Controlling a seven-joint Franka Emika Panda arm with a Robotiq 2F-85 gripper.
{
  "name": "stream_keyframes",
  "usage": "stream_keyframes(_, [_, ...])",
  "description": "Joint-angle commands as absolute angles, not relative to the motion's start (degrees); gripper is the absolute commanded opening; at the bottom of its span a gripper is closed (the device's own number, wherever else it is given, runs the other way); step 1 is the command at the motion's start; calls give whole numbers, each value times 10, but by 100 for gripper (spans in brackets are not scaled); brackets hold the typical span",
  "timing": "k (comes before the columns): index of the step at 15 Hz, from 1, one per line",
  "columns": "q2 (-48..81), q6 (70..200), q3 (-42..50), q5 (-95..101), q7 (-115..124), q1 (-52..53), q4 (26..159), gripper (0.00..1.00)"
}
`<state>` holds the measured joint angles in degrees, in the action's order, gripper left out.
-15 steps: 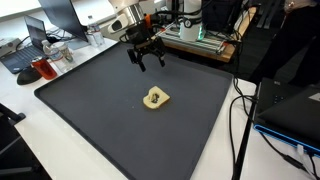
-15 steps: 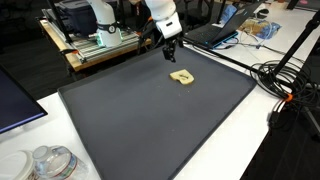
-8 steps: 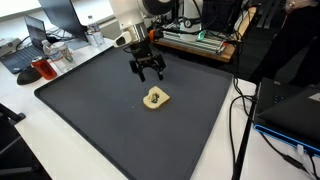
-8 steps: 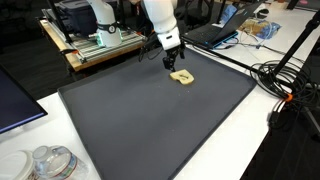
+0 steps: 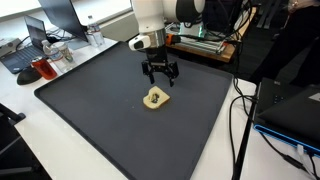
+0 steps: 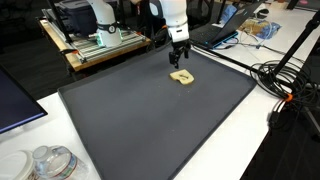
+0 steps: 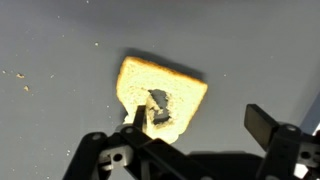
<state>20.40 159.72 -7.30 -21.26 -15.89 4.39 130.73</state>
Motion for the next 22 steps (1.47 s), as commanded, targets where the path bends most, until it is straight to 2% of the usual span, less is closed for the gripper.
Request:
stream_keyframes(1, [200,1627,-17,-81,-4,105,1333,100])
stream_keyframes(7, [223,1626,33,31,143,153,1323,100])
stream_keyframes(22, [295,1627,114,61,315,255,1259,100])
